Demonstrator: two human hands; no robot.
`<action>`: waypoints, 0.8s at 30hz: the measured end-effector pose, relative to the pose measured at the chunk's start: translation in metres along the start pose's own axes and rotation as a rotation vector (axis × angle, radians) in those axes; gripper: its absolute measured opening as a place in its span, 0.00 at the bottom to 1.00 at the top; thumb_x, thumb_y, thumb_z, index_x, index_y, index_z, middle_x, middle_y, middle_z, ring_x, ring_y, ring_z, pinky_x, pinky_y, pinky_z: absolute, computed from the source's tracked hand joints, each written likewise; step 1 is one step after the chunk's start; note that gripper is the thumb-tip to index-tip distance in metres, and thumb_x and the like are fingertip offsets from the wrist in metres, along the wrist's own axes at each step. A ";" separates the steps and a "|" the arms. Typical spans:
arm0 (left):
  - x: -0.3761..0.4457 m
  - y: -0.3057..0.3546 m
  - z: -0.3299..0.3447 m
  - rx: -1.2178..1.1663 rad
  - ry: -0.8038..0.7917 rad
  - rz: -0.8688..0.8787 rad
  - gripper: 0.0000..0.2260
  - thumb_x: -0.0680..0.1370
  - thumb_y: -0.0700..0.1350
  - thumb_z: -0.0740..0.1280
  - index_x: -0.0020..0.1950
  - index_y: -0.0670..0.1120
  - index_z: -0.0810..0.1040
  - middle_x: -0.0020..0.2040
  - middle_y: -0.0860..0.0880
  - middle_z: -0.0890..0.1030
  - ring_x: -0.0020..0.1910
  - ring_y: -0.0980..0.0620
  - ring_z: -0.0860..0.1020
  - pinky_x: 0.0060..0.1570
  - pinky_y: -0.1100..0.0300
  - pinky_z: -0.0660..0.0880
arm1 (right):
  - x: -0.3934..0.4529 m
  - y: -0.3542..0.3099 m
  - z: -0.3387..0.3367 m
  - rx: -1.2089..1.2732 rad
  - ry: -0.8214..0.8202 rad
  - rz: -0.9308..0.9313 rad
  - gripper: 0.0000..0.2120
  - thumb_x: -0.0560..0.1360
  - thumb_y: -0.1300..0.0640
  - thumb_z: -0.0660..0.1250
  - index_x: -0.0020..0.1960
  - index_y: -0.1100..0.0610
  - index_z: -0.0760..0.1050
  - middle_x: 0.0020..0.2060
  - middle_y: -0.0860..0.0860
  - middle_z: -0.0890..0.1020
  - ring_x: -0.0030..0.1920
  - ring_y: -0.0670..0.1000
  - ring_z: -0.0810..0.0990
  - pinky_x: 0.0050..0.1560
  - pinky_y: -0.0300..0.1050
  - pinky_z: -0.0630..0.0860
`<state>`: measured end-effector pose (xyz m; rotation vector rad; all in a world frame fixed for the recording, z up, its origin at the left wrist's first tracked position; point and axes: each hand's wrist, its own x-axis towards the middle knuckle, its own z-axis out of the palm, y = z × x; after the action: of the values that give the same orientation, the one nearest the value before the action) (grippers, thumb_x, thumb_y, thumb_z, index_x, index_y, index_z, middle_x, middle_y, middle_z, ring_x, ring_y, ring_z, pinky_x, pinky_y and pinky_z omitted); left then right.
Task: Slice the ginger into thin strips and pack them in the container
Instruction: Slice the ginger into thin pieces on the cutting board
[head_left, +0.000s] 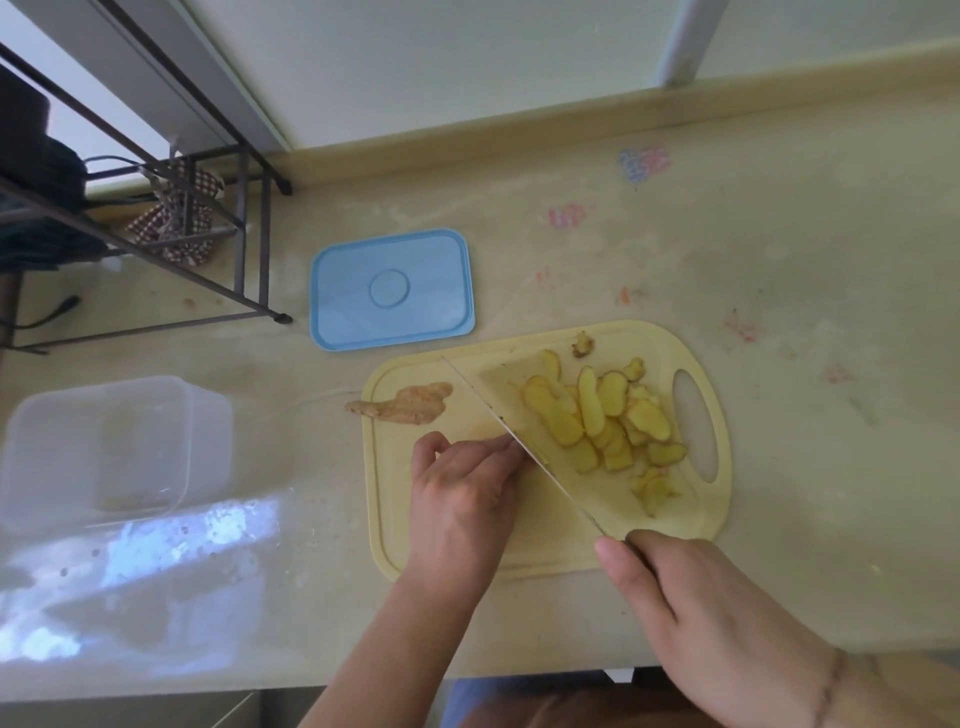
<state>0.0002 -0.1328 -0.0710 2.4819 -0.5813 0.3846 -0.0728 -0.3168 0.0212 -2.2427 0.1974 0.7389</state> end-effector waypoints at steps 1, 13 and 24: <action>0.000 0.000 0.000 -0.003 -0.004 -0.003 0.14 0.75 0.38 0.60 0.41 0.45 0.86 0.43 0.53 0.86 0.37 0.51 0.83 0.47 0.51 0.68 | 0.003 -0.001 0.000 0.014 0.001 0.010 0.27 0.72 0.31 0.41 0.32 0.51 0.64 0.28 0.44 0.75 0.31 0.45 0.72 0.32 0.38 0.66; -0.003 0.003 -0.001 -0.011 -0.060 -0.098 0.08 0.76 0.41 0.68 0.48 0.47 0.87 0.49 0.53 0.86 0.46 0.52 0.83 0.46 0.50 0.66 | 0.012 0.002 0.008 0.123 0.121 0.010 0.27 0.73 0.33 0.44 0.33 0.53 0.67 0.24 0.49 0.71 0.29 0.47 0.73 0.34 0.43 0.72; 0.001 0.004 -0.004 0.031 -0.096 -0.132 0.11 0.75 0.41 0.64 0.43 0.47 0.87 0.39 0.55 0.85 0.39 0.52 0.82 0.50 0.52 0.64 | -0.007 -0.007 0.005 0.080 0.081 0.012 0.24 0.71 0.32 0.43 0.31 0.50 0.62 0.28 0.37 0.75 0.31 0.46 0.72 0.31 0.39 0.65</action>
<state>-0.0011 -0.1337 -0.0659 2.5632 -0.4489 0.2259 -0.0781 -0.3083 0.0268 -2.1986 0.2757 0.6355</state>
